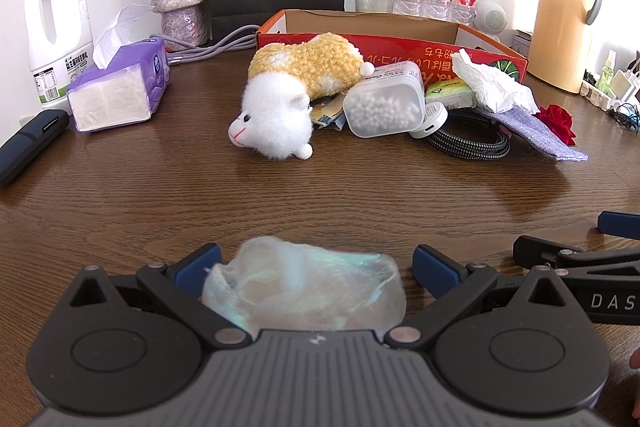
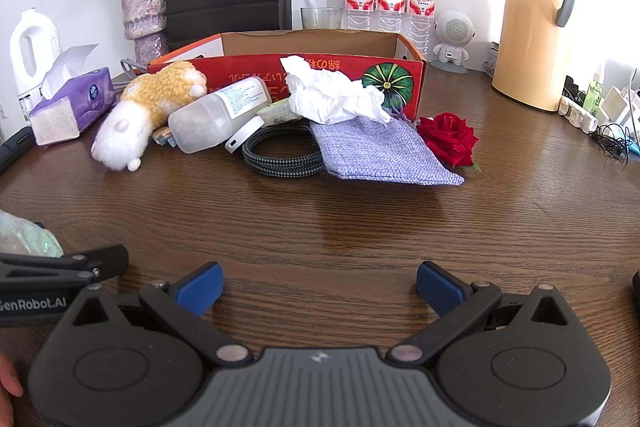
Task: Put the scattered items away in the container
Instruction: 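Grasp the plush toy with the left tool while the right tool grasps the crumpled tissue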
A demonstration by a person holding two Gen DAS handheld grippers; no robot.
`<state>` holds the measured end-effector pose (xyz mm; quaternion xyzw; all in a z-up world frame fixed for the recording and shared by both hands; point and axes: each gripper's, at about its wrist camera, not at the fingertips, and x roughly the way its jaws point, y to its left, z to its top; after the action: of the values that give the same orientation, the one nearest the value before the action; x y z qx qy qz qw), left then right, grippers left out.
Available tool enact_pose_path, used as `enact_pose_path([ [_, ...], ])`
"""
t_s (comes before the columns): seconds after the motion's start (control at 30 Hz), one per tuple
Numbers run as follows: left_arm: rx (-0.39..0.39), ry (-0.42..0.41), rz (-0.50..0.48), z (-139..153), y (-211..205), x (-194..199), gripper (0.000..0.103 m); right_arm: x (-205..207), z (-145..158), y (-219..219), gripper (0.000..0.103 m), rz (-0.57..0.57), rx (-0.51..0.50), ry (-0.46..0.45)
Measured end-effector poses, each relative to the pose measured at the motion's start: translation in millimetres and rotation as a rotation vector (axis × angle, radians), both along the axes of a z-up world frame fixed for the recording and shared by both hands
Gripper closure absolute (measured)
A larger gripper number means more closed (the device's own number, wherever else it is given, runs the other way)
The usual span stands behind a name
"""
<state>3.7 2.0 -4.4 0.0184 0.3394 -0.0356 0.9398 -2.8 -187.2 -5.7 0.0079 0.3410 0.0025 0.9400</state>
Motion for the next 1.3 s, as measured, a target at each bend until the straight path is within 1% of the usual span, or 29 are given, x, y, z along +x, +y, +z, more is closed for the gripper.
enact_pose_path([
  [0.43,0.001,-0.003,0.009,0.2,0.0,1.5,0.0,0.5,-0.8,-0.2,0.0,0.005,0.0,0.0],
  [0.5,0.0,-0.002,-0.014,2.8,1.1,2.1,0.0,1.8,1.2,-1.8,0.0,0.019,0.0,0.013],
  [0.53,-0.016,-0.015,-0.035,7.2,3.3,2.4,0.0,2.6,3.4,-3.2,0.002,0.024,-0.001,0.013],
  [0.57,-0.037,-0.055,-0.062,13.9,6.7,1.8,0.0,3.1,6.7,-4.9,0.004,0.029,0.003,0.001],
  [0.63,-0.067,-0.152,-0.104,29.7,14.3,4.6,0.0,6.2,18.5,-8.5,0.005,0.061,0.015,-0.042],
  [0.67,-0.07,-0.184,-0.11,37.3,17.7,11.3,0.0,9.5,25.2,-9.9,0.005,0.073,0.017,-0.068],
  [0.7,-0.069,-0.201,-0.103,43.5,21.6,21.8,0.0,14.3,31.9,-11.1,0.005,0.081,0.018,-0.096],
  [0.73,-0.073,-0.2,-0.089,47.1,25.8,34.8,0.0,20.2,37.8,-12.0,0.006,0.087,0.016,-0.125],
  [0.8,-0.084,-0.164,-0.068,48.6,31.5,64.0,0.0,35.3,45.2,-12.2,0.007,0.093,0.002,-0.158],
  [0.87,-0.076,-0.109,-0.065,43.3,36.3,95.5,0.001,56.4,47.3,-11.7,0.016,0.089,-0.016,-0.161],
  [0.9,-0.069,-0.08,-0.06,39.0,38.9,106.4,0.003,67.8,47.2,-11.8,0.018,0.085,-0.02,-0.153],
  [0.93,-0.068,-0.039,-0.058,34.3,41.7,118.4,0.009,79.0,46.7,-12.4,0.021,0.083,-0.017,-0.147],
  [0.97,-0.07,0.016,-0.056,30.4,45.3,127.2,0.013,89.1,46.1,-13.8,0.023,0.082,-0.006,-0.141],
  [1.0,-0.081,0.042,-0.061,28.3,48.3,132.5,0.017,100.3,45.5,-15.8,0.024,0.076,0.01,-0.128],
  [1.03,-0.091,0.048,-0.074,26.2,50.9,135.8,0.017,110.5,44.6,-17.4,0.028,0.067,0.026,-0.117],
  [1.07,-0.099,0.052,-0.082,23.0,53.4,138.5,0.019,117.6,42.9,-18.0,0.029,0.06,0.037,-0.113],
  [1.1,-0.109,0.064,-0.08,21.1,55.3,140.9,0.032,124.3,40.9,-18.4,0.03,0.053,0.044,-0.109],
  [1.13,-0.13,0.076,-0.082,19.1,57.7,142.3,0.045,129.7,38.6,-19.3,0.039,0.042,0.044,-0.1],
  [1.17,-0.154,0.076,-0.082,18.4,60.5,141.0,0.046,132.8,35.8,-20.1,0.05,0.035,0.039,-0.09],
  [1.2,-0.169,0.061,-0.079,18.8,61.8,138.5,0.052,136.2,34.4,-20.6,0.055,0.031,0.032,-0.086],
  [1.27,-0.165,0.03,-0.075,22.9,62.2,133.9,0.054,136.1,34.7,-21.9,0.078,0.026,0.033,-0.096],
  [1.3,-0.158,0.011,-0.072,26.4,61.4,131.8,0.055,134.4,35.9,-22.1,0.08,0.024,0.031,-0.103],
])
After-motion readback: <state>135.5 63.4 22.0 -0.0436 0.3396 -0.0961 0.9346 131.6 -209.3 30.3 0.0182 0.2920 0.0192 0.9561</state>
